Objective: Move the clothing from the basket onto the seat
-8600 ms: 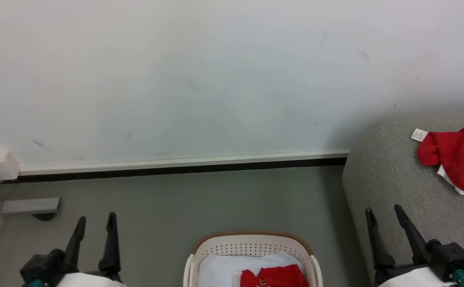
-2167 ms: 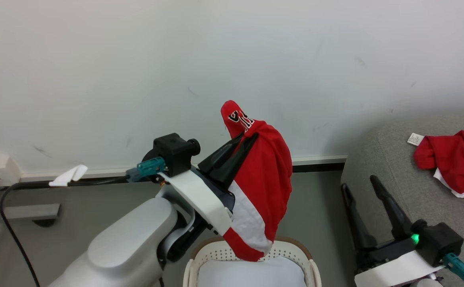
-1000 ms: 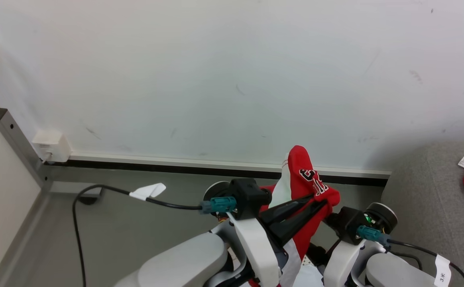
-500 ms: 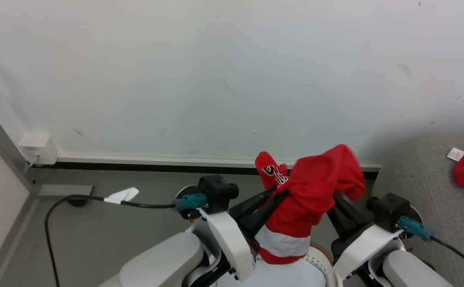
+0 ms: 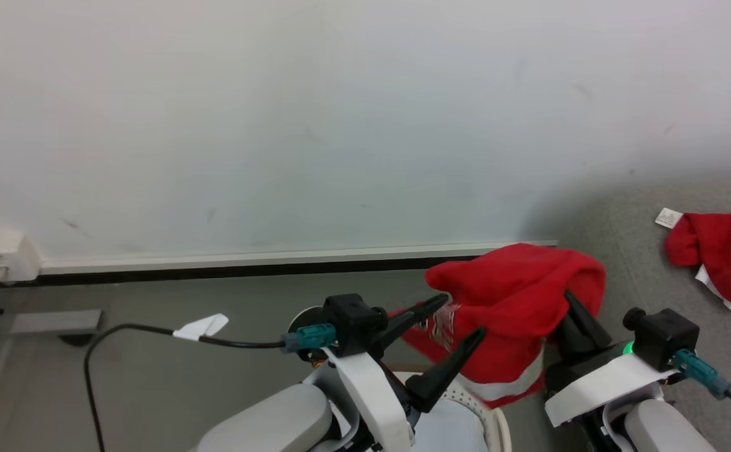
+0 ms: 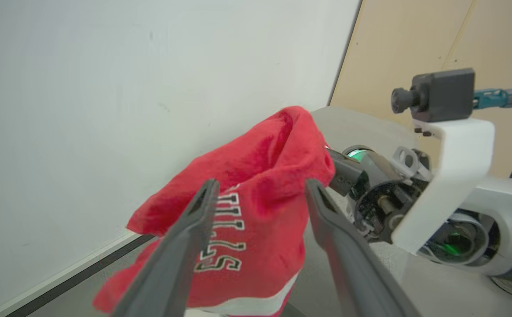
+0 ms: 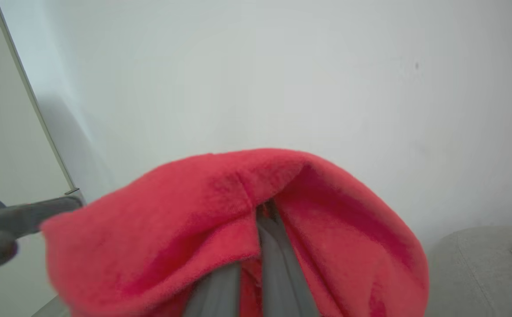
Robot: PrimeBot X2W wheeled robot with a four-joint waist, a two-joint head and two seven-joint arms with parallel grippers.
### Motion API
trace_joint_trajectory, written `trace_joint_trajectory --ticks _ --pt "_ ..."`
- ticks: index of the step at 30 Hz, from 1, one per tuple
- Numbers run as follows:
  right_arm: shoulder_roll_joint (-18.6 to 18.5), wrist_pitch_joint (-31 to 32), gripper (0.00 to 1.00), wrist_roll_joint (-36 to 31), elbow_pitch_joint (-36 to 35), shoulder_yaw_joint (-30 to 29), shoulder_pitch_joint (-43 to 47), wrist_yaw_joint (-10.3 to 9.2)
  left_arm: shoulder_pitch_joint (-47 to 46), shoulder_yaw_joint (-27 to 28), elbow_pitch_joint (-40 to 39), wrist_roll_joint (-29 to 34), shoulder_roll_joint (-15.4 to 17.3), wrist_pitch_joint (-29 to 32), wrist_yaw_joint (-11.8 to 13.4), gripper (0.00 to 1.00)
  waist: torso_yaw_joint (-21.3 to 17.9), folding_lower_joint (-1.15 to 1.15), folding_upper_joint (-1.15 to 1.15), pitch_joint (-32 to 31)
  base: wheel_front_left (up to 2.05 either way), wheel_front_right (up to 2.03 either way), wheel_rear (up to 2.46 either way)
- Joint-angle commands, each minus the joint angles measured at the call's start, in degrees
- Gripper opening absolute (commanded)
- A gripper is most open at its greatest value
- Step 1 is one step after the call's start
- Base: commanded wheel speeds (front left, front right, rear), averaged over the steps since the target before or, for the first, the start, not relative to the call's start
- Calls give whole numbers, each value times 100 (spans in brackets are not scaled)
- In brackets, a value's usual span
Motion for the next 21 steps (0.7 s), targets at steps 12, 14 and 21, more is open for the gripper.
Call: trace_joint_trajectory --ticks 12,14,21 --pt "-284 -18 0 -366 -584 -1042 334 -13 169 135 -206 400 182 -126 259 100 -1301 0 0 244 0 0 0" --pt "-298 -18 0 -409 -702 -1206 429 -13 199 209 -244 485 204 -149 265 100 -1491 0 0 299 0 0 0" --pt "-236 -18 0 -505 -1045 -1615 834 -13 342 536 -359 894 235 -153 283 100 -1987 0 0 460 0 0 0"
